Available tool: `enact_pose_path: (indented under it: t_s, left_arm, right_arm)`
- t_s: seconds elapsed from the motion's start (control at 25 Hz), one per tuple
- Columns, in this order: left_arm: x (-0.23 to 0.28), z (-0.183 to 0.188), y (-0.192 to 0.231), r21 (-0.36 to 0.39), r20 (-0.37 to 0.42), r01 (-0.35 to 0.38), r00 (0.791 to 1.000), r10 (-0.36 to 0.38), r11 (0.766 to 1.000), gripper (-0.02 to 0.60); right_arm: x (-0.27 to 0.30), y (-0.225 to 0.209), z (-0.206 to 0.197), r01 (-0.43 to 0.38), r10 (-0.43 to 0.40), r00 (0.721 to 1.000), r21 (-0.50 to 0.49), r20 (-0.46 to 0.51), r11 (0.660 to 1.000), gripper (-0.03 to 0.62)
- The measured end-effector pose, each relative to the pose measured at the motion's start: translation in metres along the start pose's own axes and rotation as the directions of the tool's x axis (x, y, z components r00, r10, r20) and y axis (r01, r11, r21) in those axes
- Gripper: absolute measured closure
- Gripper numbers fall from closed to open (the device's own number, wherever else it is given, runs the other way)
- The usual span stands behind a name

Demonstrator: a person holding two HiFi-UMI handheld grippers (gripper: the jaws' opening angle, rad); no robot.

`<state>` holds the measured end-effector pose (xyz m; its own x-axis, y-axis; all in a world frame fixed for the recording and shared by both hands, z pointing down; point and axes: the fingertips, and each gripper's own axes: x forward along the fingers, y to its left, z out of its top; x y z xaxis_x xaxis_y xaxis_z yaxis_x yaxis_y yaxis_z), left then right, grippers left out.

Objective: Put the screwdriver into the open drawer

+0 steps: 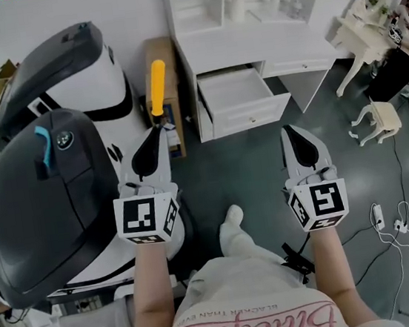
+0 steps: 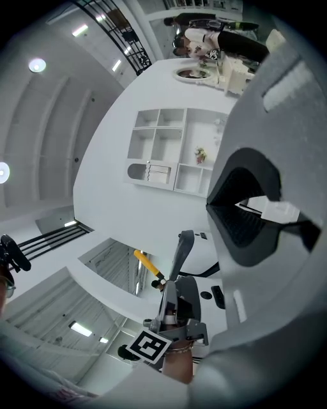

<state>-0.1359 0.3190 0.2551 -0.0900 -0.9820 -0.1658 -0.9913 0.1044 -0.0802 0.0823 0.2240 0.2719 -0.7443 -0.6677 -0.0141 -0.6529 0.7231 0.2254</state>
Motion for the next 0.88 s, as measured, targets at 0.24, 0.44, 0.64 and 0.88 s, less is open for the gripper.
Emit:
enact_pose_path:
  t_s: [0.24,0.44,0.64,0.88]
  left_arm:
    - [0.052,-0.008,0.008,-0.001,-0.018,0.008,1.000,-0.008,1.000,0.543]
    - [0.104,-0.016,0.011,-0.006,-0.032,0.018,0.999,-0.018,1.000,0.543]
    - [0.151,-0.027,0.017,-0.009,-0.048,0.024,0.999,-0.025,1.000,0.543]
    - [0.209,-0.035,0.022,-0.014,-0.059,0.043,0.997,-0.044,0.999,0.543]
  right_arm:
    - [0.045,-0.028,-0.009,0.010,-0.009,1.000,0.024,-0.008,1.000,0.594]
    - [0.085,-0.061,-0.019,0.023,-0.022,1.000,0.043,-0.022,0.999,0.594]
    - [0.127,-0.087,-0.030,0.022,-0.020,0.999,0.061,-0.037,0.998,0.592]
    - [0.169,-0.118,-0.039,0.033,-0.030,0.999,0.076,-0.039,0.997,0.592]
